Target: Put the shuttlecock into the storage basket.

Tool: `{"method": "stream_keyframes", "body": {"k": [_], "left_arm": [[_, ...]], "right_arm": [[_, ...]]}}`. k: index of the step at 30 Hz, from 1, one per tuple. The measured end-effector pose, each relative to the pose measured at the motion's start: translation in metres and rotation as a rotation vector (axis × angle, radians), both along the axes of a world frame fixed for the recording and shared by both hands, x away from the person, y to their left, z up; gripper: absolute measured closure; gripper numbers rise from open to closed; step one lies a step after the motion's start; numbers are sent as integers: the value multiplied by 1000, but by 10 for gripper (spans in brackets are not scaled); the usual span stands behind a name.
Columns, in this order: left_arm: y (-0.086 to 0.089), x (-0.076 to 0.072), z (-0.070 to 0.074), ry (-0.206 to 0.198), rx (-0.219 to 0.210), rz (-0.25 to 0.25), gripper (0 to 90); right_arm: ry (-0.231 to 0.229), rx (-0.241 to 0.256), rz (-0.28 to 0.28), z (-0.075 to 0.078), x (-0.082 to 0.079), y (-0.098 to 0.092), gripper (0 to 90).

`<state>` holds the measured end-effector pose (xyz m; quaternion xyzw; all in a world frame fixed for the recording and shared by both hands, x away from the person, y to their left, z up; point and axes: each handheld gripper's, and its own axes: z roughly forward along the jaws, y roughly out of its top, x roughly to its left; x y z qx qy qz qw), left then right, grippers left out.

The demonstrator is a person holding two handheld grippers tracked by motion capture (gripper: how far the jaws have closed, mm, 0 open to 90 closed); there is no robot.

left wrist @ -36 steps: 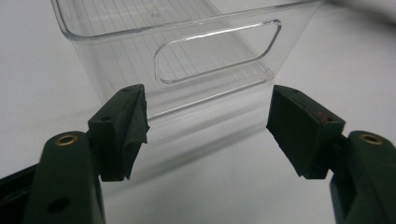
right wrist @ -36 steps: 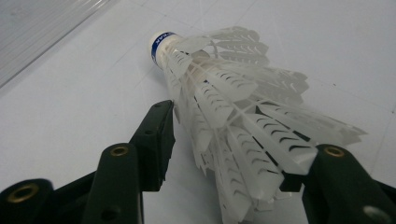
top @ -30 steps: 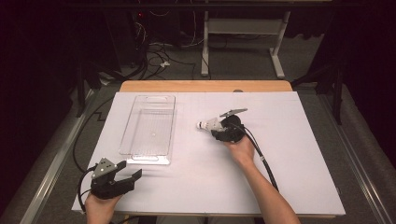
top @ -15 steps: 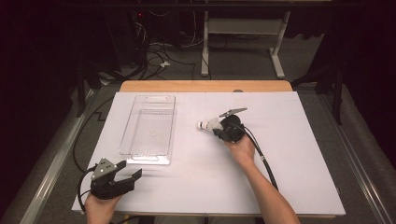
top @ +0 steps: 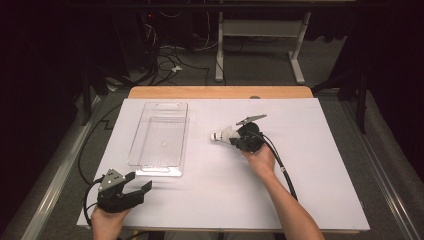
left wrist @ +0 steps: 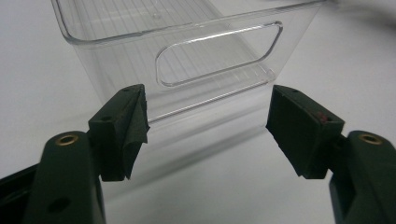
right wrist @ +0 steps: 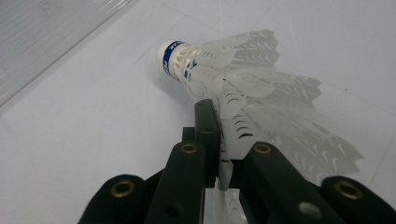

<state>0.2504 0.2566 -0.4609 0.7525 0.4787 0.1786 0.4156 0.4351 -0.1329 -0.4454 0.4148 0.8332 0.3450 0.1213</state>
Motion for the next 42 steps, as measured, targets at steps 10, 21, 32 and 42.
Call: {"method": "stream_keyframes", "body": {"k": [10, 21, 32, 42], "left_arm": [[0, 1, 0, -4, -1, 6, 302], [1, 2, 0, -8, 5, 8, 304], [2, 2, 0, -8, 3, 13, 304], [3, 1, 0, -8, 3, 11, 304]], "right_arm": [[-8, 9, 9, 5, -1, -1, 891], [-12, 26, 17, 12, -4, -1, 890], [-28, 35, 65, 23, -9, 14, 889], [-21, 54, 78, 31, -9, 21, 890]]}}
